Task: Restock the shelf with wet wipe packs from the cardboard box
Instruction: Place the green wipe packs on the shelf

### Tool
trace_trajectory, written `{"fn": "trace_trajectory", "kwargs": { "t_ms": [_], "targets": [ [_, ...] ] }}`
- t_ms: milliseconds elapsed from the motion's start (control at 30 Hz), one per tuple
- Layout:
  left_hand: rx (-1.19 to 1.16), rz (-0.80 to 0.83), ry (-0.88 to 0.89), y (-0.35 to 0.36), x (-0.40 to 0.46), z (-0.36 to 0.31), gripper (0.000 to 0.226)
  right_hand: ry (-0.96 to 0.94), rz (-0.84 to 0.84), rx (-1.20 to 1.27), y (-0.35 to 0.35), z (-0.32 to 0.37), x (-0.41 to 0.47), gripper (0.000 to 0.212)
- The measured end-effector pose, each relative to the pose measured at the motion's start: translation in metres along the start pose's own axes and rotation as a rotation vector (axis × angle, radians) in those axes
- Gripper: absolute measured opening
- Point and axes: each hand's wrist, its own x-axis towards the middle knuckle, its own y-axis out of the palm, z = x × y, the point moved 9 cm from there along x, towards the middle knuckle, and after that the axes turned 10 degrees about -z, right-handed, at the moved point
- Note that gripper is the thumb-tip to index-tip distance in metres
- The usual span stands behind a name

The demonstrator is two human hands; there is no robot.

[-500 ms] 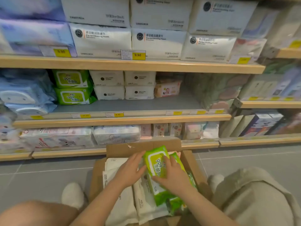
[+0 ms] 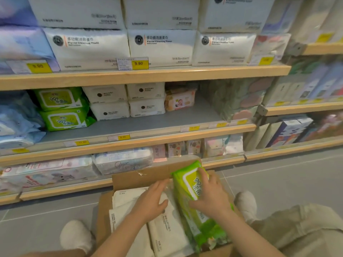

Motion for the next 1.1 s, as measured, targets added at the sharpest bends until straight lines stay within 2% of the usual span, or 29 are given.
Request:
{"fn": "trace_trajectory", "kwargs": {
  "t_ms": [200, 333, 433, 533, 633, 733, 833, 933, 1100],
  "targets": [
    [0.231, 0.176, 0.348, 0.045, 0.035, -0.059, 0.080, 0.121, -0.111, -0.021, -0.055, -0.081, 0.007, 0.109],
    [0.453, 0.364, 0.538, 0.092, 0.048, -0.077, 0.095, 0.165, -0.119, -0.040, -0.061, -0.117, 0.007, 0.106],
    [0.649, 0.445, 0.723, 0.123, 0.051, -0.083, 0.109, 0.196, -0.101, -0.027, -0.053, -0.136, 0.009, 0.106],
    [0.753, 0.457, 0.888, 0.142, 0.049, -0.087, 0.102, 0.196, -0.088, -0.025, -0.043, -0.145, 0.012, 0.107],
    [0.732, 0.465, 0.931, 0.136, 0.050, -0.096, 0.086, 0.186, -0.085, -0.039, -0.038, -0.150, 0.015, 0.105],
    [0.760, 0.445, 0.951, 0.120, 0.055, -0.103, 0.083, 0.166, -0.094, -0.060, -0.042, -0.150, 0.020, 0.106],
    [0.779, 0.278, 0.943, 0.094, 0.071, -0.102, 0.085, 0.133, -0.109, -0.078, -0.054, -0.140, 0.026, 0.106],
    [0.754, 0.099, 0.830, 0.050, 0.088, -0.091, 0.089, 0.066, -0.138, -0.093, -0.069, -0.119, 0.037, 0.108],
    [0.764, -0.035, 0.595, -0.034, 0.086, -0.045, 0.096, -0.103, -0.176, -0.119, -0.084, -0.054, 0.060, 0.107]
  ]
}}
